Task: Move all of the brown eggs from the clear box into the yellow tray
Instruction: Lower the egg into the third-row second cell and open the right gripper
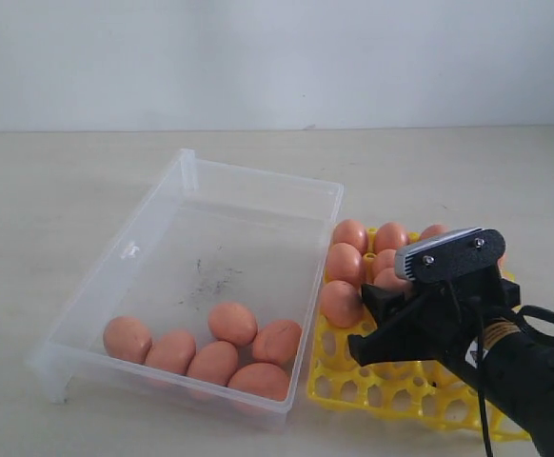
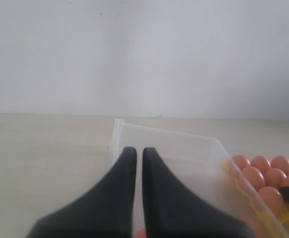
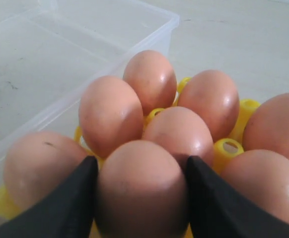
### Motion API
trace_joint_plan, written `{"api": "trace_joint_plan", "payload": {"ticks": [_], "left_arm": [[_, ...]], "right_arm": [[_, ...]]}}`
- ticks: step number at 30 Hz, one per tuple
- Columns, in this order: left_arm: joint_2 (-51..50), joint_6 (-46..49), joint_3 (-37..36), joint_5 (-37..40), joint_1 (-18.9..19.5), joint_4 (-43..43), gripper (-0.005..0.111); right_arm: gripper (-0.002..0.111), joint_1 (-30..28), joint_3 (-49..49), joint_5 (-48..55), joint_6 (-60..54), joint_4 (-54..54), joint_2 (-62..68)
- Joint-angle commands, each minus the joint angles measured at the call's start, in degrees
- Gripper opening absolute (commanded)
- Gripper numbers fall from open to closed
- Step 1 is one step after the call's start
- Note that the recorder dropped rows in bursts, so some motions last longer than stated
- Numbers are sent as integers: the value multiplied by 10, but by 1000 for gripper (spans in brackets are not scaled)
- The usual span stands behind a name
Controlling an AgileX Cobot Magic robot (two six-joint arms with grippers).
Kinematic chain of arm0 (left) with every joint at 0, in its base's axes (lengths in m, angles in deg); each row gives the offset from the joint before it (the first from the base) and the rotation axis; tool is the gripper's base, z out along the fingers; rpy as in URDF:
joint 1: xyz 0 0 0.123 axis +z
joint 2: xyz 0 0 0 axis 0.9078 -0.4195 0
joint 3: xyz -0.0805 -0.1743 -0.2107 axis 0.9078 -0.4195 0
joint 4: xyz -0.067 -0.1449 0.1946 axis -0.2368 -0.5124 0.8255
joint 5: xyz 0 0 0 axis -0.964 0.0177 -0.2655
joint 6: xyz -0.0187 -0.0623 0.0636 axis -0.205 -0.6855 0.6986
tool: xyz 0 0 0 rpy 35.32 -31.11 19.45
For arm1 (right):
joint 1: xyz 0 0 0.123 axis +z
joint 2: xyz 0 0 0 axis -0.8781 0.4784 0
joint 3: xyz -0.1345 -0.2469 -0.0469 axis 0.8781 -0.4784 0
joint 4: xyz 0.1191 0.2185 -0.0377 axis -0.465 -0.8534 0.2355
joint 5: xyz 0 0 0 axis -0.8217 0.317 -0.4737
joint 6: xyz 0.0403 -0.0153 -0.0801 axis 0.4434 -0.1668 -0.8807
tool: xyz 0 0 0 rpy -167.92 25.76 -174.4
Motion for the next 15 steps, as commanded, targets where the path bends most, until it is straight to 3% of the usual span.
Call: {"api": "trace_joint_plan", "payload": {"ticks": [1,5,15], "left_arm": [[2,-5,-1,-2,-5,-1,4],[2,-5,-1,-1,-5,-1,4],[2,-5,-1,-1,-5,-1,4]], "right_arm": [[32,-1,0,1,1,11,-1],[56,-1,0,1,14,11,-1],[58,-1,0,8,12,11,-49]]}}
